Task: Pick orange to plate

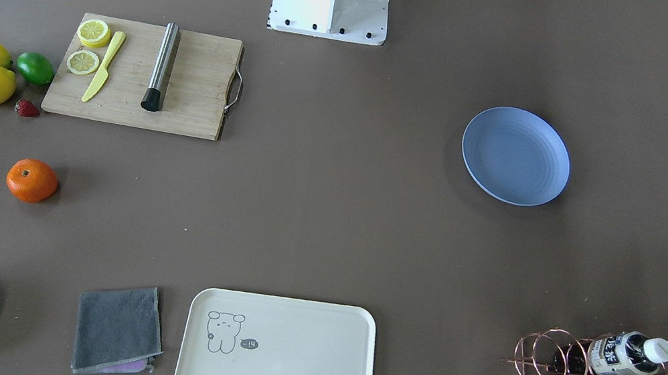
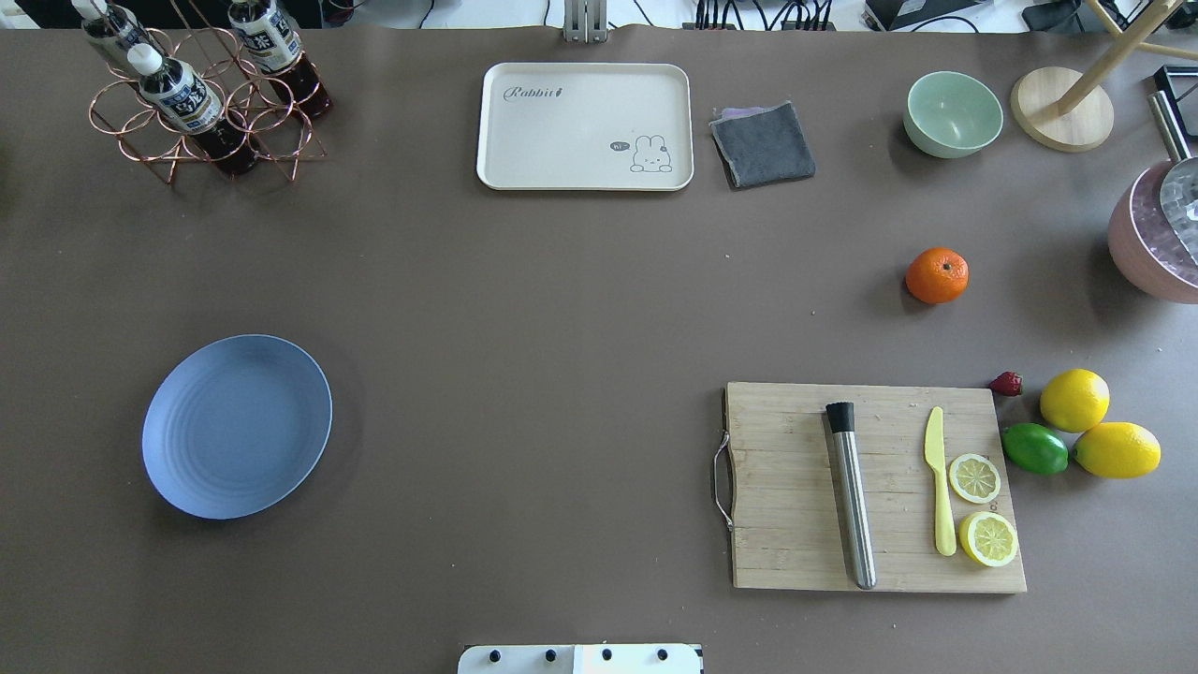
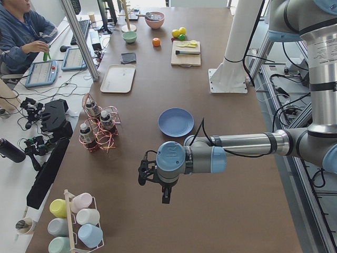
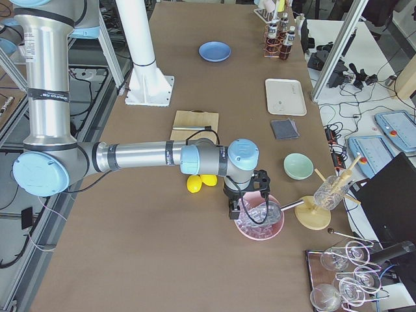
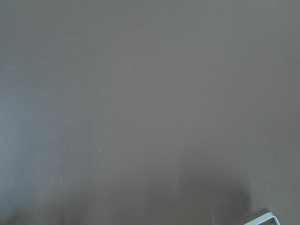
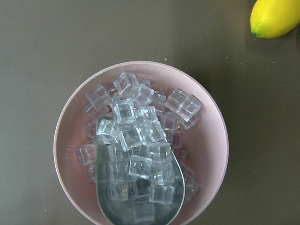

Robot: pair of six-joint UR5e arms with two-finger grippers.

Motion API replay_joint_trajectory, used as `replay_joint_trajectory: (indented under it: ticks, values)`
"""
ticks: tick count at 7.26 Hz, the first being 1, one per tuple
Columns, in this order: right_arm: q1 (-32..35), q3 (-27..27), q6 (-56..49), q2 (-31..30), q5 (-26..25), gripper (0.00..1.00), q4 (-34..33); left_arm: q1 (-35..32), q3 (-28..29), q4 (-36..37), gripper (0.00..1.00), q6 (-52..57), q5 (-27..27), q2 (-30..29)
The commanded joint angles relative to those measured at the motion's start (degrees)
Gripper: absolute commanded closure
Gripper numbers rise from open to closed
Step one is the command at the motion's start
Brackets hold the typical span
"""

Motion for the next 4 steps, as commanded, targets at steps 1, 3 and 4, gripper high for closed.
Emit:
replay_joint_trajectory:
  ticks: [1,3,4]
  values:
    - [0.0,0.0,0.0,0.0,0.0,0.0,-0.1,0.2,-0.1,0.0,0.02,0.1,0.4,0.1]
    - [0.0,0.0,0.0,0.0,0.0,0.0,0.0,0.2,-0.6,-0.4,0.02,0.1,-0.2,0.4]
    - [0.0,0.0,0.1,0.1,0.0,0.0,0.0,0.3,-0.8,-0.4,0.02,0.1,-0.1,0.3]
